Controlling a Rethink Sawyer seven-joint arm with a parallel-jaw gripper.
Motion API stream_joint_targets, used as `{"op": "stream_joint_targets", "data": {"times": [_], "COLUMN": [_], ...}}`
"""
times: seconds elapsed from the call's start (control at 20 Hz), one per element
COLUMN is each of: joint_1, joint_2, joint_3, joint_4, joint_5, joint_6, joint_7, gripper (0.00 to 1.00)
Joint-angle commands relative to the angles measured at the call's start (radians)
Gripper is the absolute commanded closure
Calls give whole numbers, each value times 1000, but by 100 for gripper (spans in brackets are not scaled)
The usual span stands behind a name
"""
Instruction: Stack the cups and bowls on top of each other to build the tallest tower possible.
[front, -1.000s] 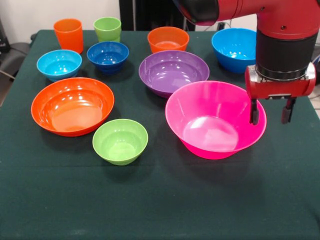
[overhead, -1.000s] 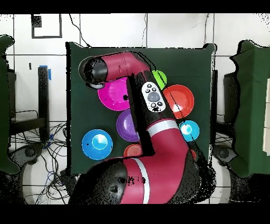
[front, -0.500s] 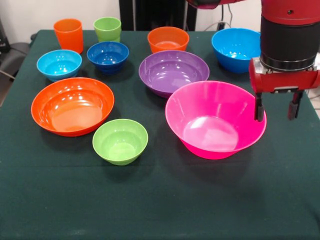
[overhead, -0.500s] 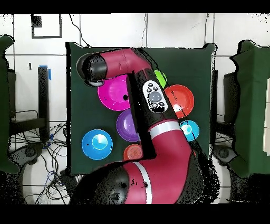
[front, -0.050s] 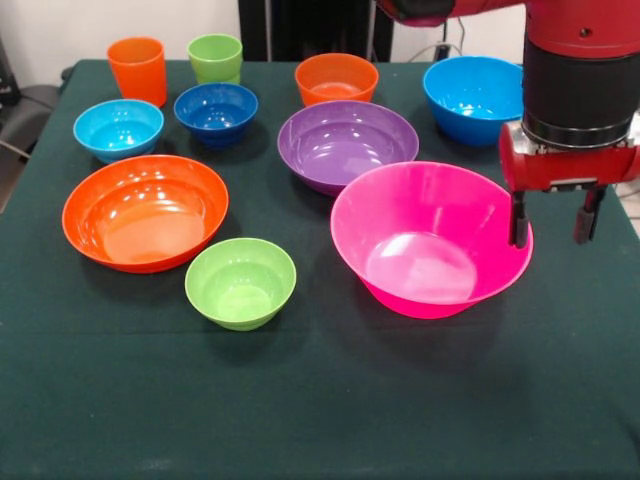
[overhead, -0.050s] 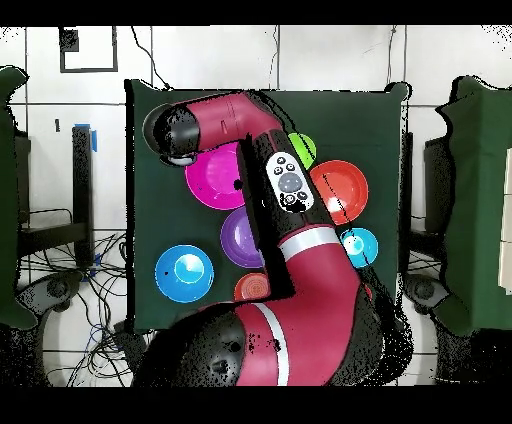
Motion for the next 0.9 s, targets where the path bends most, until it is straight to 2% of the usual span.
{"op": "stream_joint_targets", "data": {"times": [0.05, 0.45, 0.7, 0.9], "joint_1": [0, -6, -22, -30], "joint_2": [87, 113, 122, 125], "joint_3": [41, 54, 79, 87], "joint_4": [-11, -27, -19, -8], "joint_5": [-96, -110, -79, -80], "joint_6": [-8, -18, 15, 10], "joint_7": [-326, -326, -329, -327], "gripper": [0, 0, 0, 0]}}
